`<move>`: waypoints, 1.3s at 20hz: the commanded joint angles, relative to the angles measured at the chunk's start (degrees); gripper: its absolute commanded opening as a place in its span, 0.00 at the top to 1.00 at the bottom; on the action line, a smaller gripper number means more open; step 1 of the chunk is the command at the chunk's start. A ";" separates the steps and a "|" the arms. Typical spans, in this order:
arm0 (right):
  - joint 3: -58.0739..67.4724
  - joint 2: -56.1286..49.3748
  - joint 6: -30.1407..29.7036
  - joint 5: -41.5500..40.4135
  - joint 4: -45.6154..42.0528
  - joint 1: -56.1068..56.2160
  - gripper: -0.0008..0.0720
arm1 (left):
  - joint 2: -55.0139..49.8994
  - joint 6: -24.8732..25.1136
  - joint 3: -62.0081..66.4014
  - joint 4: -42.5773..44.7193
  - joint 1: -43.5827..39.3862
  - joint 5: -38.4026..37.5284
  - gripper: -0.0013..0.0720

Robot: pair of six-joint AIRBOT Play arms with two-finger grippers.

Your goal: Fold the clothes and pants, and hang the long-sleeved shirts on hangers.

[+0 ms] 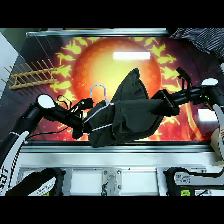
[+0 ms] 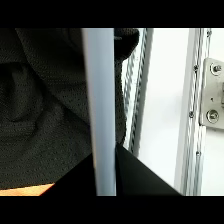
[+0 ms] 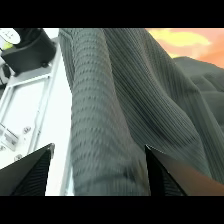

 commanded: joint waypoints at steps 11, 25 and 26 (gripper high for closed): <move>0.00 -1.62 -0.24 0.13 3.50 3.37 0.12 | -0.02 0.04 0.00 0.00 -0.02 0.00 0.96; 0.00 -1.62 -0.24 -0.02 3.52 3.39 0.12 | -0.02 0.02 0.00 0.02 -0.02 -0.13 0.96; 0.00 -1.62 -0.24 -0.04 3.52 3.39 0.12 | -0.02 0.02 0.00 0.02 -0.02 -0.11 0.96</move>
